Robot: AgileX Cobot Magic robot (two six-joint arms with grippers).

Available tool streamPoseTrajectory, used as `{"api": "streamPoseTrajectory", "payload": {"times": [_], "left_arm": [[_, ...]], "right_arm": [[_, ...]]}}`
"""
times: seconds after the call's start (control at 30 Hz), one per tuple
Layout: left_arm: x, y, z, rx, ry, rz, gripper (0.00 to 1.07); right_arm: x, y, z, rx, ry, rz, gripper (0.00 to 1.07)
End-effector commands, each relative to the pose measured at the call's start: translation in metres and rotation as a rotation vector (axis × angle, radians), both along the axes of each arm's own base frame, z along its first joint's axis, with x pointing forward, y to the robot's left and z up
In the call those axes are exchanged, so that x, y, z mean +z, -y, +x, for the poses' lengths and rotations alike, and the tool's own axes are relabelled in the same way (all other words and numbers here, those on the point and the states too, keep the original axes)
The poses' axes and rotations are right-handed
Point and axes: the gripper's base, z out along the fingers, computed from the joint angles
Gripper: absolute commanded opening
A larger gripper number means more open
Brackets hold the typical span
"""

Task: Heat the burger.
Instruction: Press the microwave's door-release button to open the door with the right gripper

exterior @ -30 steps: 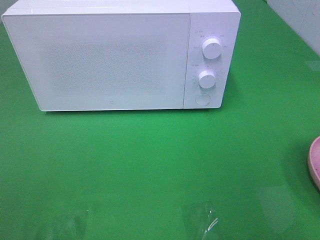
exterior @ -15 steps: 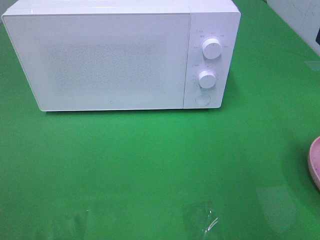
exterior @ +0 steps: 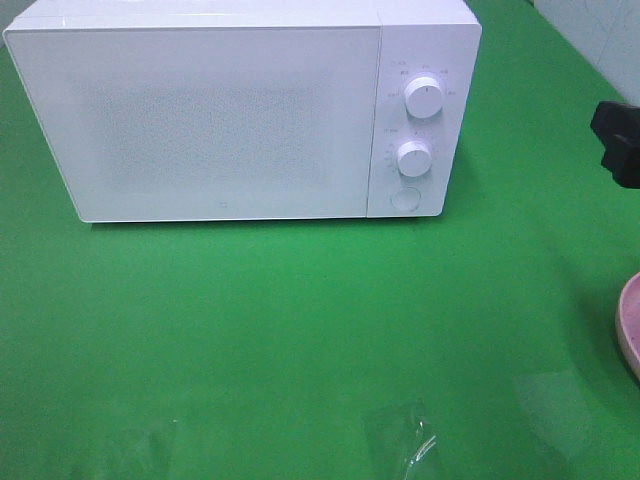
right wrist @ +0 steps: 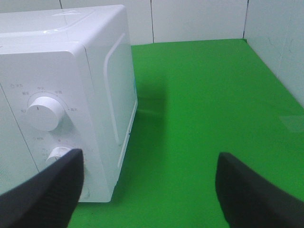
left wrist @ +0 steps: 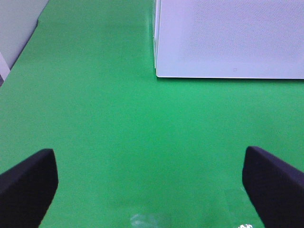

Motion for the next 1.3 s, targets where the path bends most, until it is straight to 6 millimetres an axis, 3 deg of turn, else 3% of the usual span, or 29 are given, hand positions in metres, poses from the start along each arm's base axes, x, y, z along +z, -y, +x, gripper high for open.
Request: {"api": "streamPoseTrajectory", "payload": {"times": [0.03,0.4,0.57,0.93,1.3], "left_arm": [[0.000,0.000,-0.003,0.004,0.017,-0.001,0.98],[0.000,0.000,-0.003,0.004,0.017,-0.001,0.98],[0.000,0.000,-0.003,0.004,0.017,-0.001,0.98],[0.000,0.000,-0.003,0.004,0.017,-0.001,0.98],[0.000,0.000,-0.003,0.005,0.017,0.000,0.98]], "right_arm": [[-0.007,-0.013,0.004,0.011,0.024,-0.053,0.73],[-0.020,-0.051,0.004,-0.011,0.090,-0.084,0.73],[-0.037,-0.064,0.001,-0.091,0.069,-0.108,0.73],[-0.055,-0.097,0.003,-0.057,0.021,-0.137,0.73],[-0.067,-0.107,0.009,-0.047,-0.028,-0.080,0.72]]}}
